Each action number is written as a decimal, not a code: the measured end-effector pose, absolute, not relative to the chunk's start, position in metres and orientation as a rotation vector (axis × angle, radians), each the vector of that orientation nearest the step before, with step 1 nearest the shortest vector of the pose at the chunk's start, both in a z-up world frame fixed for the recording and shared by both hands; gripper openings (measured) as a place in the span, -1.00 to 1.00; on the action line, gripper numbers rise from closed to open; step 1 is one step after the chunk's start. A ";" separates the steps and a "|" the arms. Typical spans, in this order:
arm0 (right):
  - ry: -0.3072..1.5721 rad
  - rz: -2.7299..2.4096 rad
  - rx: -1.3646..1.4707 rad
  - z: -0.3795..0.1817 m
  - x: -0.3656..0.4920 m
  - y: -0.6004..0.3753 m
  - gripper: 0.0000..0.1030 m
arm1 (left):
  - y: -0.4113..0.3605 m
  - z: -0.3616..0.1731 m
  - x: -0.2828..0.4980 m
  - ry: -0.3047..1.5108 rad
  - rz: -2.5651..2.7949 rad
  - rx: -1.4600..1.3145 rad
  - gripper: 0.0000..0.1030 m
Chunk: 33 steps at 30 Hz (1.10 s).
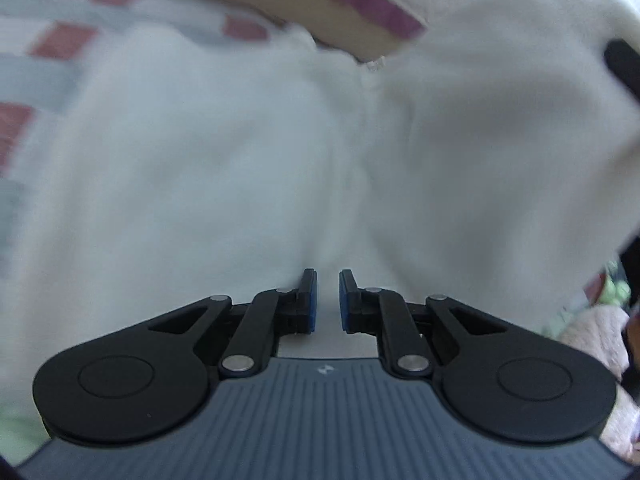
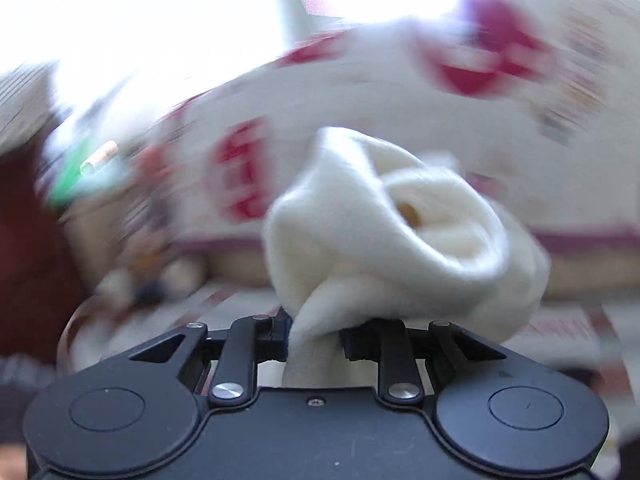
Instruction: Fold clothes
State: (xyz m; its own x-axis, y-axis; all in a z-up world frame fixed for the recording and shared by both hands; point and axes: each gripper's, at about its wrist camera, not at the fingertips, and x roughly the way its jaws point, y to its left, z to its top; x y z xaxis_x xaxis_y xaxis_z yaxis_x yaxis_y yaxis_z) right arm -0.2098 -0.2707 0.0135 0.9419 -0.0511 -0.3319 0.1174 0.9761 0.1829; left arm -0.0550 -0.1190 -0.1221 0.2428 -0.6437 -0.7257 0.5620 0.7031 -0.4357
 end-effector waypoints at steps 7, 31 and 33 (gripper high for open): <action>0.676 0.035 0.221 -0.076 -0.127 -0.234 -0.48 | -0.067 -0.108 -0.057 0.959 -0.645 -0.050 -0.70; 0.637 0.022 0.107 -0.089 -0.146 -0.191 -0.37 | -0.020 -0.135 -0.066 1.052 -0.610 -0.240 -0.67; 0.633 0.033 0.117 -0.090 -0.147 -0.193 -0.37 | -0.014 -0.137 -0.065 1.062 -0.603 -0.300 -0.66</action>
